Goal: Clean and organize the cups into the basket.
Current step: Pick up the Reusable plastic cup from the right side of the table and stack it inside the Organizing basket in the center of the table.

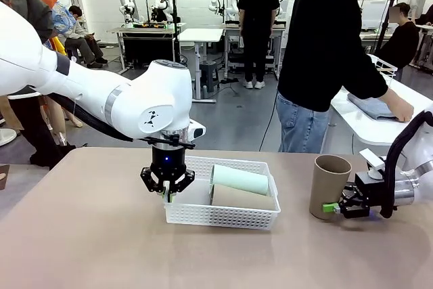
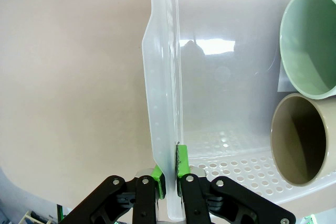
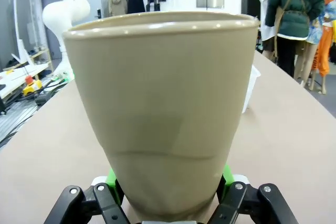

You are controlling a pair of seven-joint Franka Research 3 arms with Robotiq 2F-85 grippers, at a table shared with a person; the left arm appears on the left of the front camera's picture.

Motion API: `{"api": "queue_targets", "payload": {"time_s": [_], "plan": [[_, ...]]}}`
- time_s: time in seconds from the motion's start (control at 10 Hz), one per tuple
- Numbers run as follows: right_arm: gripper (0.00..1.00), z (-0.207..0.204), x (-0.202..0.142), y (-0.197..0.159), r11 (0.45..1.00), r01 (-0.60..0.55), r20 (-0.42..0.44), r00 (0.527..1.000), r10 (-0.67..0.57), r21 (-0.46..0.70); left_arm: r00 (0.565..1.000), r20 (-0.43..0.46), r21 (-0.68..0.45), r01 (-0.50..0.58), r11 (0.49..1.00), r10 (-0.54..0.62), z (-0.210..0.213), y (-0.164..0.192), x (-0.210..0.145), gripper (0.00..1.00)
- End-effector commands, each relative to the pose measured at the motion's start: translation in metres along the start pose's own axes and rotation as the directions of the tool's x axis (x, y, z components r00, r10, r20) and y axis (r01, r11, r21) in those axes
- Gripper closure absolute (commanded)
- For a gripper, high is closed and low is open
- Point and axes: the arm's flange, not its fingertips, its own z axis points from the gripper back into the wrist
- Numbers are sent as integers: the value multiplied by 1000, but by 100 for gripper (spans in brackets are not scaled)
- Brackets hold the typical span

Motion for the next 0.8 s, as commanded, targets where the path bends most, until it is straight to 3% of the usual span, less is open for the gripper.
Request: {"api": "queue_targets", "payload": {"time_s": [0.0,0.2,0.4,0.6,0.7], "plan": [[34,0,28,16,991,54,-12,998,-56,-124,1000,3,-4,-1,1000,1,2,0,0,100],[34,1,90,41,979,118,-89,987,-134,-165,1000,3,-4,-1,1000,1,2,0,0,100],[34,9,164,55,966,107,-70,989,-127,-237,1000,3,-4,-1,1000,1,2,0,0,100],[34,14,191,60,964,124,-61,988,-142,-236,1000,3,-4,-1,1000,1,2,0,0,100],[34,19,185,58,973,67,-97,991,-91,-222,1000,3,-4,-1,1000,1,2,0,0,100]]}}
